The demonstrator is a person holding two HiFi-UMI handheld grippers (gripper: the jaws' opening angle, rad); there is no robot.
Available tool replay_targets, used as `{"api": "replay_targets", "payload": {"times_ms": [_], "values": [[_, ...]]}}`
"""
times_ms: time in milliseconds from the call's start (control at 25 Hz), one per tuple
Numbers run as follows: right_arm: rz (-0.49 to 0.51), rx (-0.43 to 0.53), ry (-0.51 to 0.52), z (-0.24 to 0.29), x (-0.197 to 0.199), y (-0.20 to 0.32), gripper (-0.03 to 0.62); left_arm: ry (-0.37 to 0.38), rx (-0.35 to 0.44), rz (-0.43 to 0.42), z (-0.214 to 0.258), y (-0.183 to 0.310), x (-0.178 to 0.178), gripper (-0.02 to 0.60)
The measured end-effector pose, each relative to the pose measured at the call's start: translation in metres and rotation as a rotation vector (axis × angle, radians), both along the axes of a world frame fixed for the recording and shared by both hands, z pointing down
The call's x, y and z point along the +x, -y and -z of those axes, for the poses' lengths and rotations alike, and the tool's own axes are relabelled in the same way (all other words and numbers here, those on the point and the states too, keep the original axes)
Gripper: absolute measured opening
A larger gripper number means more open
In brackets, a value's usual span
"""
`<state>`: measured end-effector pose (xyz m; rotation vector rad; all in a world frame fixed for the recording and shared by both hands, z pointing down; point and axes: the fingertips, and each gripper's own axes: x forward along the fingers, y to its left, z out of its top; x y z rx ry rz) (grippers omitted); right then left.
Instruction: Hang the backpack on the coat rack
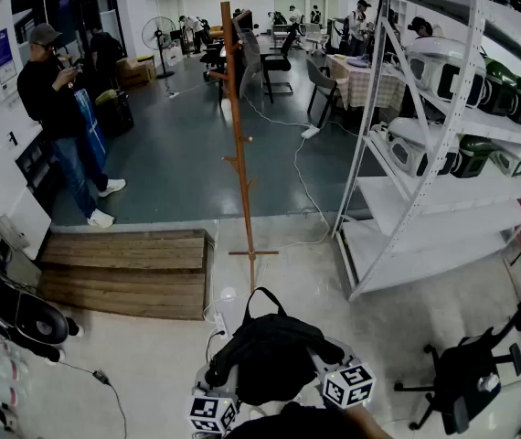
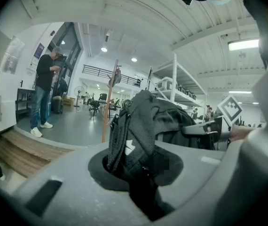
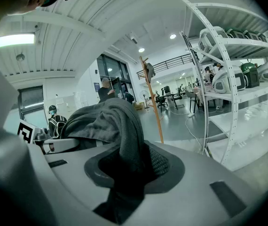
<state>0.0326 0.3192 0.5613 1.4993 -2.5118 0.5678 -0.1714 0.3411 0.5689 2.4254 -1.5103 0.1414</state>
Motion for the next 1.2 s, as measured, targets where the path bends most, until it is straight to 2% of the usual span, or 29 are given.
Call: {"api": "replay_targets", "payload": {"times_ms": [160,640,1200], "values": [[0.001,-0.002,-0.003,0.0,0.001,-0.002,0.11,0.015,0.025,-0.013,0.002,0.001,0.002,0.078],[0.006,-0.004,0.014,0.002,0.01,0.001,0.11,0.018,0.006,-0.01,0.003,0.002,0.012,0.08],[0.079,0.004,0.041,0.001,0.049,0.038,0.11,0.028,-0.027,0.057,0.005,0.027,0.056,0.08]]}}
